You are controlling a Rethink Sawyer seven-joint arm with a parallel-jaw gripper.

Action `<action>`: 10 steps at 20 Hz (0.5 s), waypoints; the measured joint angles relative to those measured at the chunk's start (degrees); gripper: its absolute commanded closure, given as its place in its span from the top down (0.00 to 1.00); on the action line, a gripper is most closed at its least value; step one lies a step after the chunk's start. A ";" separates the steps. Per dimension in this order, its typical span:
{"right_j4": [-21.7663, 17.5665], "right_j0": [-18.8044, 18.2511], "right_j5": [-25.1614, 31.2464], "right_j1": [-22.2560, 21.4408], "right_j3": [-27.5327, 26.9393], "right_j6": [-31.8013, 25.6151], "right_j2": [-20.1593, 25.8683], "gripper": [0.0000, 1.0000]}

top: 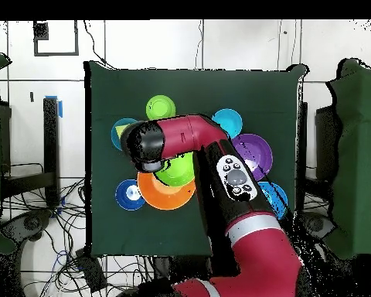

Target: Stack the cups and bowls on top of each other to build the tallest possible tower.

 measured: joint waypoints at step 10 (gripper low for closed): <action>-0.01 -1.54 -0.01 -1.44 0.07 0.00 -0.01 0.00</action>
